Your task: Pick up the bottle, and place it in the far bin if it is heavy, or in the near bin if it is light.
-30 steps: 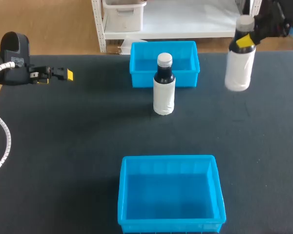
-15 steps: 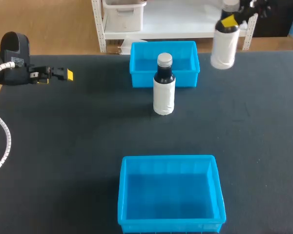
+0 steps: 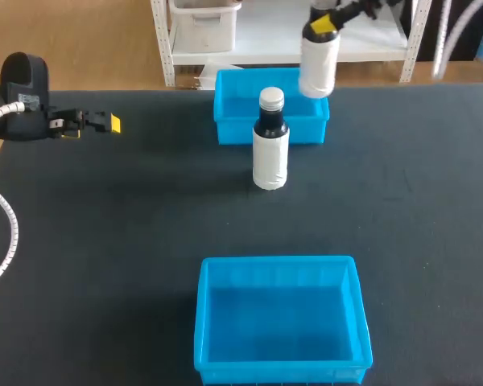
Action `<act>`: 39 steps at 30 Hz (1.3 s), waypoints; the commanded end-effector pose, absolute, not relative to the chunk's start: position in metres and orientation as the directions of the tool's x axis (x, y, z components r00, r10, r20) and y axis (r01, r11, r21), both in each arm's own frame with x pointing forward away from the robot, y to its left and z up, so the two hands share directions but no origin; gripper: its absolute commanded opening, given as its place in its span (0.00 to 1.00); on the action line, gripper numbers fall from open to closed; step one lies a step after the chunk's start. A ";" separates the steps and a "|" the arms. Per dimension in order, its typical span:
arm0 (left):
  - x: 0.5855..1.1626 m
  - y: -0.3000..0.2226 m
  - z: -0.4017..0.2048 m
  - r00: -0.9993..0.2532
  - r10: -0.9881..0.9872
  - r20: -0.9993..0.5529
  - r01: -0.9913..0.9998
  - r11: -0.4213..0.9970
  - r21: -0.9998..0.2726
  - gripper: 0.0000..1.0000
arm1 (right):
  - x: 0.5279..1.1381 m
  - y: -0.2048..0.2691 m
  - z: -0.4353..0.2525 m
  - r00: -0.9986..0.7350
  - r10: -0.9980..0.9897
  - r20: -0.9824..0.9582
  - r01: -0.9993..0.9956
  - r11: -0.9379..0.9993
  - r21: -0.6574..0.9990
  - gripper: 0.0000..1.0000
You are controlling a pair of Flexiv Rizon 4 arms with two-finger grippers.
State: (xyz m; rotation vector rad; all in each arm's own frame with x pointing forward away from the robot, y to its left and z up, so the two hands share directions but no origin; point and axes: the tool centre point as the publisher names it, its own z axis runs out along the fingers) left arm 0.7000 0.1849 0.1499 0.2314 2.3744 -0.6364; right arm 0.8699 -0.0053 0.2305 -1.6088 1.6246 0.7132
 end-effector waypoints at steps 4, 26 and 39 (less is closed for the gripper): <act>0.700 0.185 0.150 -0.767 0.000 -0.642 0.321 0.866 -0.383 1.00 | 0.916 0.027 0.223 0.061 -0.581 -0.812 -0.997 -0.069 -0.025 0.00; 0.700 0.185 0.150 -0.767 0.000 -0.642 0.321 0.866 -0.383 1.00 | 0.919 0.094 0.187 0.095 -0.555 -0.827 -0.986 -0.169 0.001 0.00; 0.700 0.185 0.150 -0.767 0.000 -0.642 0.321 0.866 -0.383 1.00 | 0.921 0.116 0.163 0.091 -0.550 -0.830 -0.977 -0.210 0.032 0.00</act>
